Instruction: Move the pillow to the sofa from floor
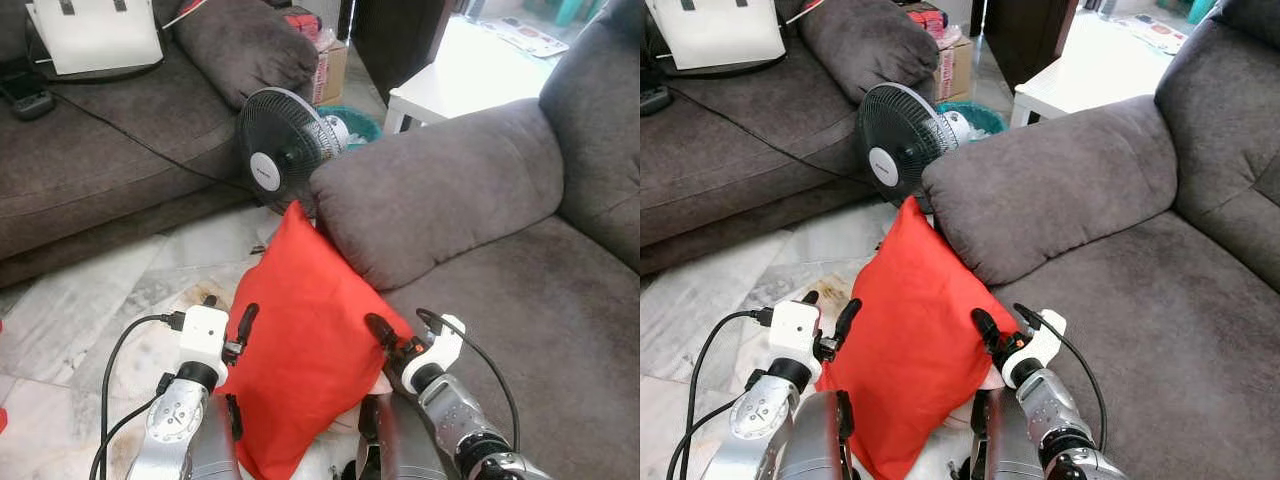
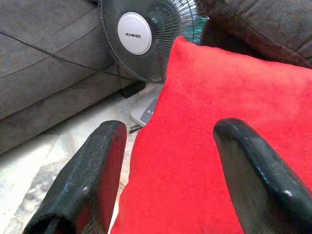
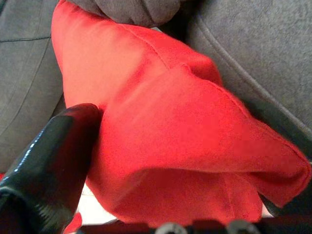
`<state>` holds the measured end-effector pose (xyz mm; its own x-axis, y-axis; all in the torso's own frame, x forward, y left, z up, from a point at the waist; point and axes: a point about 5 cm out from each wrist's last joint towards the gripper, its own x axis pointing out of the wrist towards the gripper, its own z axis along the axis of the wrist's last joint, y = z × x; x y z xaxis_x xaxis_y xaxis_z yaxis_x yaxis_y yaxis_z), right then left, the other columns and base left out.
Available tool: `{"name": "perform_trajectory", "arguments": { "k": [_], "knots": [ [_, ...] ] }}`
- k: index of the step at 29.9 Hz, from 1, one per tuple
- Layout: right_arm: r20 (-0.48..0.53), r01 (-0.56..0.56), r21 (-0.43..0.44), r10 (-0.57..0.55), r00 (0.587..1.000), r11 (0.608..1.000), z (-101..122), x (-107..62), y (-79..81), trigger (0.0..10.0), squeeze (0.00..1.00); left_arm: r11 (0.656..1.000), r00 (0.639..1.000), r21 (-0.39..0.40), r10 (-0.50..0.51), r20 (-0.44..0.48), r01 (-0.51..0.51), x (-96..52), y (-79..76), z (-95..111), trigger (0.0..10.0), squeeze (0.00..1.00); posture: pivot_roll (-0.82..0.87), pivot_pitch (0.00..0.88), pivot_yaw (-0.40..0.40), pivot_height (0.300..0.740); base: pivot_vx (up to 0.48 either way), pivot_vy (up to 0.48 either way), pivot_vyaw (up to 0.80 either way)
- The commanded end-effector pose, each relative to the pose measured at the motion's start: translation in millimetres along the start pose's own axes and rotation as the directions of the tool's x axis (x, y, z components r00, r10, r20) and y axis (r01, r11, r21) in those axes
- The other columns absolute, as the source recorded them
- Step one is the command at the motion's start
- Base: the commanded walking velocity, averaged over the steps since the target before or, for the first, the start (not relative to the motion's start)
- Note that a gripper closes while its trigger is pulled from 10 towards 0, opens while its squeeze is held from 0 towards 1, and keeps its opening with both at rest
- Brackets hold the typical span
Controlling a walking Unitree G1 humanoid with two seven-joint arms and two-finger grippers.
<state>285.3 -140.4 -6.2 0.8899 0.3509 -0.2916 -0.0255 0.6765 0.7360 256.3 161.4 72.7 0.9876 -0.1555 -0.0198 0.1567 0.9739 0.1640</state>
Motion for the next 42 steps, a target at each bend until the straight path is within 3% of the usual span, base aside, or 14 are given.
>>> {"name": "perform_trajectory", "arguments": {
  "k": [1, 7, 15, 23, 24, 25, 30, 31, 32, 33, 42],
  "knots": [
    [-0.023, 0.008, 0.019, -0.008, 1.000, 1.000, -7, -2.1, -1.9, 10.0, 0.00, 1.000, 1.000, -0.003, -0.008, -0.006, 0.008, -2.1, -1.6, -2, 10.0, 0.00, 0.19, 0.142, -0.107, 0.571, 0.000, 0.000, 0.00],
    [-0.029, 0.030, 0.023, -0.029, 0.999, 0.999, -11, -4.0, -4.9, 10.0, 0.00, 1.000, 1.000, -0.003, -0.007, -0.004, 0.007, -1.9, -1.8, -1, 10.0, 0.00, 0.19, 0.142, -0.107, 0.571, 0.000, 0.000, 0.00],
    [-0.018, 0.124, 0.041, -0.124, 0.992, 0.991, -1, -21.1, -31.9, 10.0, 0.00, 1.000, 1.000, 0.001, -0.003, 0.003, 0.003, 0.5, -1.9, 1, 10.0, 0.00, 0.19, 0.141, -0.107, 0.571, 0.000, 0.000, 0.00],
    [-0.062, 0.131, -0.006, -0.131, 0.989, 0.991, -12, -14.9, -23.5, 10.0, 0.00, 1.000, 1.000, 0.005, 0.004, 0.005, -0.004, 1.8, 0.0, 2, 10.0, 0.00, 0.19, 0.141, -0.110, 0.571, 0.000, 0.000, 0.00],
    [-0.065, 0.131, -0.007, -0.131, 0.989, 0.991, -12, -14.7, -23.2, 3.0, 0.00, 1.000, 1.000, 0.005, 0.005, 0.004, -0.005, 1.8, 0.4, 1, 10.0, 0.00, 0.19, 0.141, -0.111, 0.571, 0.000, 0.000, 0.00],
    [-0.068, 0.132, -0.006, -0.132, 0.989, 0.991, -13, -14.1, -22.6, 0.0, 0.00, 1.000, 1.000, 0.004, 0.006, 0.003, -0.006, 1.8, 0.7, 1, 10.0, 0.00, 0.19, 0.141, -0.111, 0.571, 0.000, 0.000, 0.00],
    [-0.103, 0.092, -0.013, -0.092, 0.990, 0.996, -16, -11.3, -17.4, 0.0, 0.00, 1.000, 1.000, 0.003, 0.003, 0.001, -0.003, 2.1, 0.3, 0, 10.0, 0.00, 0.19, 0.140, -0.111, 0.571, 0.000, 0.000, 0.00],
    [-0.107, 0.087, -0.018, -0.088, 0.990, 0.996, -16, -11.4, -17.3, 1.5, 0.00, 1.000, 1.000, 0.002, 0.003, 0.001, -0.003, 2.1, 0.3, 0, 10.0, 0.00, 0.19, 0.140, -0.111, 0.571, 0.000, 0.000, 0.00],
    [-0.107, 0.087, -0.018, -0.088, 0.990, 0.996, -16, -11.4, -17.3, 1.5, 0.00, 1.000, 1.000, 0.002, 0.003, 0.001, -0.003, 2.1, 0.3, 0, 10.0, 0.00, 0.19, 0.140, -0.111, 0.571, 0.000, 0.000, 0.00],
    [-0.107, 0.081, -0.012, -0.082, 0.991, 0.997, -17, -12.1, -17.6, 0.0, 0.00, 1.000, 1.000, 0.002, 0.002, 0.001, -0.002, 2.2, 0.3, 0, 10.0, 0.00, 0.19, 0.140, -0.111, 0.571, 0.000, 0.000, 0.00],
    [-0.118, 0.042, -0.014, -0.043, 0.992, 0.999, -17, -16.9, -21.3, 0.0, 0.00, 1.000, 1.000, 0.005, 0.004, 0.002, -0.004, 2.6, 0.9, 0, 10.0, 0.00, 0.19, 0.136, -0.111, 0.571, 0.000, 0.000, 0.00]
  ]
}}
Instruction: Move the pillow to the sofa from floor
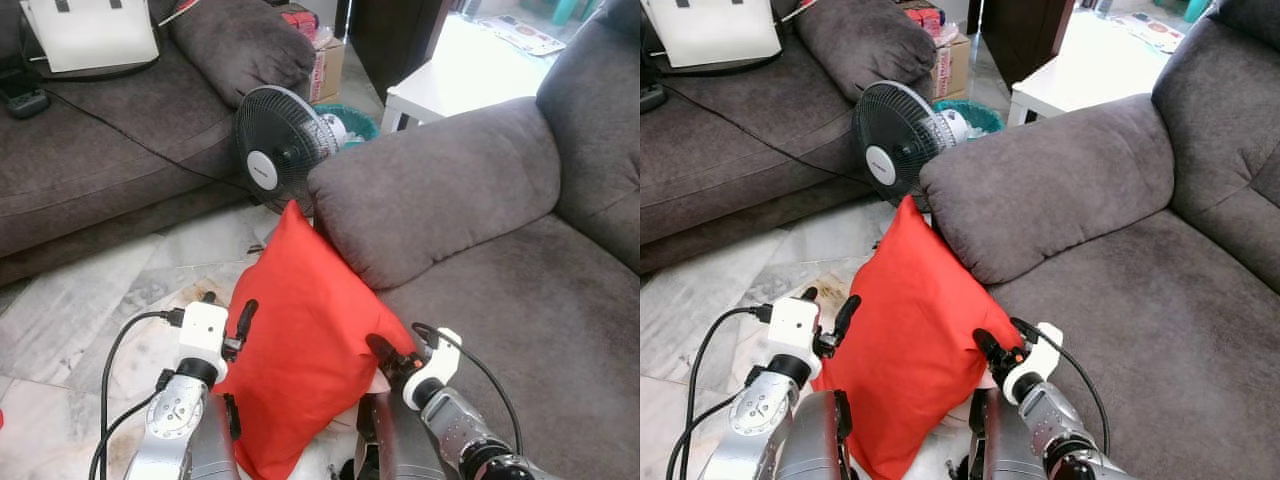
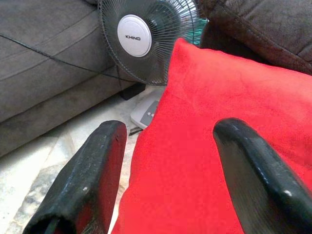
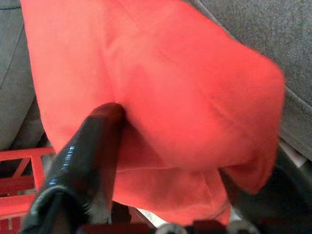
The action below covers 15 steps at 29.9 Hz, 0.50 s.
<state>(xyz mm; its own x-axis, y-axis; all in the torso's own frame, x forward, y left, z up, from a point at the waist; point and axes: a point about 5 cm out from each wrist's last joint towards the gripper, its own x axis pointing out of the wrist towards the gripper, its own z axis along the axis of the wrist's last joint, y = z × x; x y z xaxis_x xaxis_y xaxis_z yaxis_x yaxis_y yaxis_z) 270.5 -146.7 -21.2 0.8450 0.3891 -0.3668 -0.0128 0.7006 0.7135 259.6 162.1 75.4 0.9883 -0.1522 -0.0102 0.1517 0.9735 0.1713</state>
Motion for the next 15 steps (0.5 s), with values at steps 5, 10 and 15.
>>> {"name": "perform_trajectory", "arguments": {
  "k": [5, 10, 15],
  "knots": [
    [-0.020, 0.030, -0.007, -0.030, 0.999, 1.000, -3, -6.7, -9.3, 0.0, 0.00, 1.000, 1.000, -0.002, -0.001, -0.006, 0.001, -0.3, -0.8, -3, 10.0, 0.00, 0.19, 0.133, -0.111, 0.571, 0.000, 0.000, 0.00],
    [0.000, 0.049, -0.014, -0.049, 0.999, 0.999, 5, -5.0, -9.5, 0.0, 0.00, 1.000, 1.000, -0.004, -0.003, -0.003, 0.003, 0.0, -2.2, -2, 10.0, 0.00, 0.19, 0.128, -0.112, 0.571, 0.000, 0.000, 0.00],
    [0.009, 0.065, -0.030, -0.065, 0.998, 0.997, 10, -4.1, -9.7, 0.0, 0.00, 1.000, 1.000, -0.007, -0.004, -0.003, 0.004, 0.8, -3.4, -2, 10.0, 0.00, 0.19, 0.125, -0.113, 0.571, 0.000, 0.000, 0.00]
  ]
}}
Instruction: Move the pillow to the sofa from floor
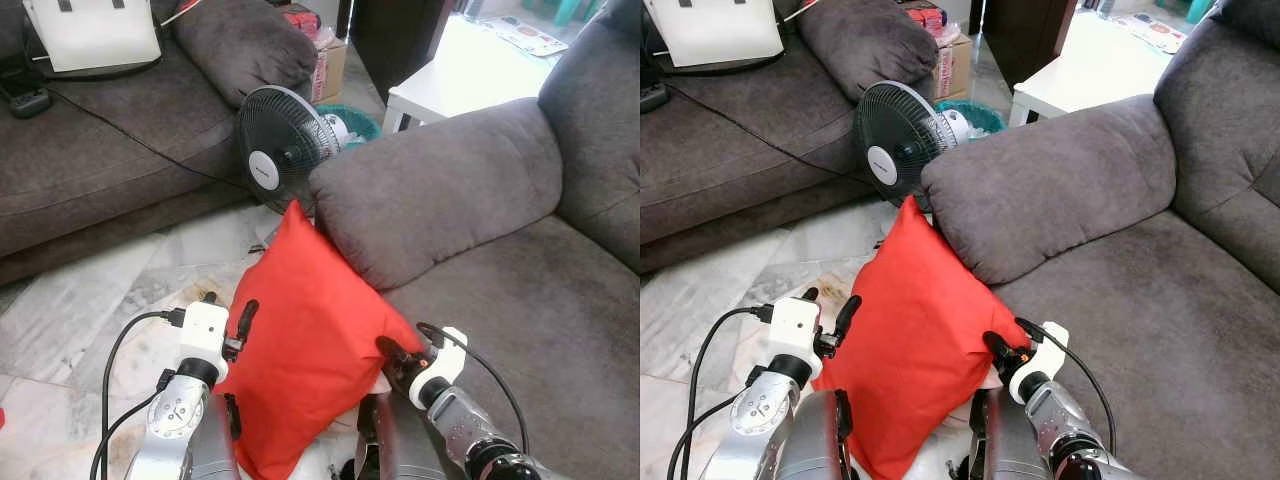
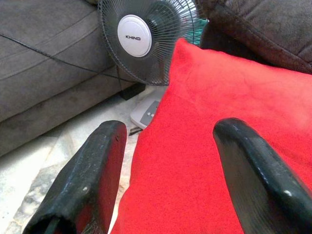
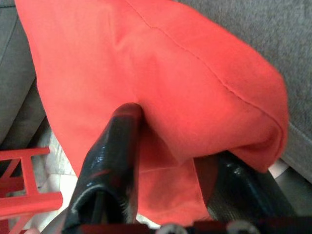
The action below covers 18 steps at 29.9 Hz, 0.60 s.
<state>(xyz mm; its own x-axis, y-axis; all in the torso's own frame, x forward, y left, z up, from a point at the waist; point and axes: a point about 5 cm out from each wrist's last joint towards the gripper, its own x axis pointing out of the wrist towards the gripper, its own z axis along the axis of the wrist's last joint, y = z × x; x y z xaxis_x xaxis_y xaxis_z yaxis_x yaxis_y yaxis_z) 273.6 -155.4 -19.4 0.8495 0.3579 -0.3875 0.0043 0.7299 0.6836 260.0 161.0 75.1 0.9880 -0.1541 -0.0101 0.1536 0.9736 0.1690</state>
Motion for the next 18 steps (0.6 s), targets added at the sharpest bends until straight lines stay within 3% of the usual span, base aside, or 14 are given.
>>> {"name": "perform_trajectory", "arguments": {
  "k": [1, 18],
  "knots": [
    [0.001, 0.027, -0.005, -0.027, 1.000, 1.000, 2.0, -2.5, -5.1, 0.0, 0.00, 1.000, 1.000, -0.005, -0.003, -0.003, 0.003, 0.4, -2.6, -2.2, 10.0, 0.00, 0.19, 0.125, -0.113, 0.571, 0.000, 0.000, 0.00],
    [-0.013, 0.003, -0.055, -0.004, 1.000, 0.999, -4.6, -1.6, -1.2, 0.0, 0.00, 1.000, 1.000, -0.006, 0.002, 0.004, -0.002, 5.8, -3.0, -0.4, 10.0, 0.00, 0.18, 0.106, -0.111, 0.571, 0.000, 0.000, 0.00]
  ]
}}
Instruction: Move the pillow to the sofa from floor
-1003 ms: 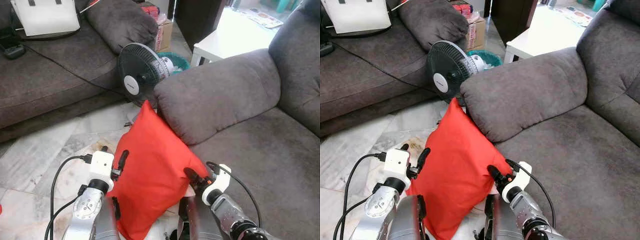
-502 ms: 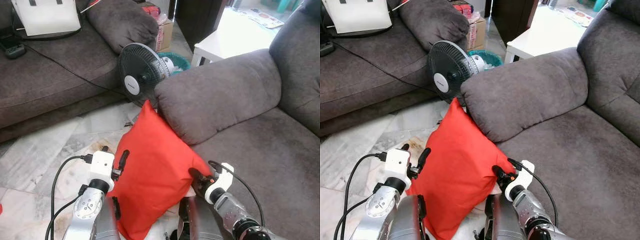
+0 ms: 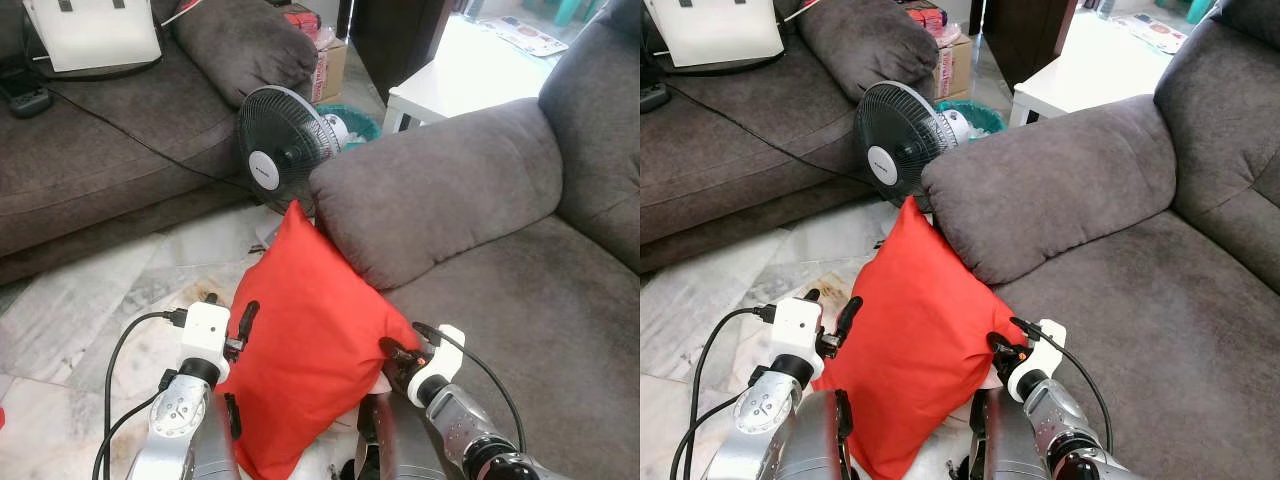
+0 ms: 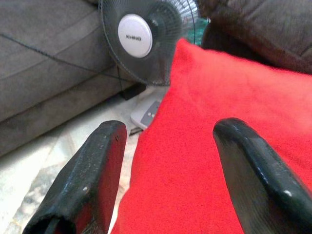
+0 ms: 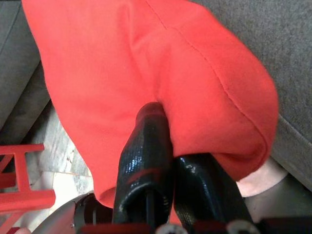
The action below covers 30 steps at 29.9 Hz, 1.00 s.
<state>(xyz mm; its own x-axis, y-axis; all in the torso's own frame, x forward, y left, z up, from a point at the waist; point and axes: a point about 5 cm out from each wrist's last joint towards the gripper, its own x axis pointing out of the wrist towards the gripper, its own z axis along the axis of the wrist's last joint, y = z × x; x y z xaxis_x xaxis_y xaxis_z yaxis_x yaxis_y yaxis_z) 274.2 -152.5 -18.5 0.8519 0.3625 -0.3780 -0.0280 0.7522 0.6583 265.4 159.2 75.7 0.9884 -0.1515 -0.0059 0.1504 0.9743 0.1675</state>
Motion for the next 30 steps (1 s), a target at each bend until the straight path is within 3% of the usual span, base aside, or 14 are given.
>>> {"name": "perform_trajectory", "arguments": {
  "k": [1, 16, 17, 18, 24, 26, 30],
  "knots": [
    [-0.015, 0.011, -0.013, -0.011, 1.000, 1.000, -3, -2.7, -3.5, 0.0, 0.00, 1.000, 1.000, -0.005, -0.003, 0.001, 0.003, 1.0, -2.3, -1, 10.0, 0.00, 0.18, 0.104, -0.108, 0.571, 0.000, 0.000, 0.00],
    [0.024, 0.021, -0.037, -0.020, 1.000, 0.999, 6, 0.1, -1.7, 0.0, 0.00, 1.000, 1.000, -0.004, -0.017, 0.005, 0.017, 7.4, -2.9, 0, 10.0, 0.00, 0.16, 0.097, -0.080, 0.571, 0.000, 0.000, 0.00],
    [0.027, 0.024, -0.073, -0.022, 0.999, 0.997, 8, 0.7, -1.0, 8.4, 0.00, 1.000, 1.000, -0.003, -0.016, 0.007, 0.016, 7.7, -2.3, 0, 10.0, 0.00, 0.16, 0.096, -0.079, 0.571, 0.000, 0.000, 0.00],
    [0.029, 0.021, -0.089, -0.018, 0.999, 0.996, 9, 1.0, -0.5, 10.0, 0.00, 1.000, 1.000, -0.002, -0.016, 0.007, 0.016, 7.8, -2.1, -1, 10.0, 0.00, 0.16, 0.096, -0.079, 0.571, 0.000, 0.000, 0.00],
    [0.088, 0.027, -0.117, -0.017, 0.996, 0.993, 19, -1.3, -3.8, 10.0, 0.00, 1.000, 1.000, -0.001, -0.013, 0.010, 0.013, 7.9, -2.6, -1, 10.0, 0.00, 0.15, 0.097, -0.078, 0.571, 0.000, 0.000, 0.00],
    [0.124, 0.010, -0.164, 0.010, 0.992, 0.986, 27, -6.2, -8.1, 10.0, 0.00, 1.000, 1.000, -0.002, -0.013, 0.012, 0.013, 8.0, -4.2, 0, 10.0, 0.00, 0.14, 0.099, -0.076, 0.571, 0.000, 0.000, 0.00],
    [0.190, -0.060, -0.250, 0.110, 0.976, 0.966, 31, -8.1, -0.1, 10.0, 0.00, 1.000, 1.000, -0.011, -0.015, 0.024, 0.016, 7.4, -6.1, 1, 10.0, 0.00, 0.14, 0.104, -0.072, 0.571, 0.000, 0.000, 0.00]
  ]
}}
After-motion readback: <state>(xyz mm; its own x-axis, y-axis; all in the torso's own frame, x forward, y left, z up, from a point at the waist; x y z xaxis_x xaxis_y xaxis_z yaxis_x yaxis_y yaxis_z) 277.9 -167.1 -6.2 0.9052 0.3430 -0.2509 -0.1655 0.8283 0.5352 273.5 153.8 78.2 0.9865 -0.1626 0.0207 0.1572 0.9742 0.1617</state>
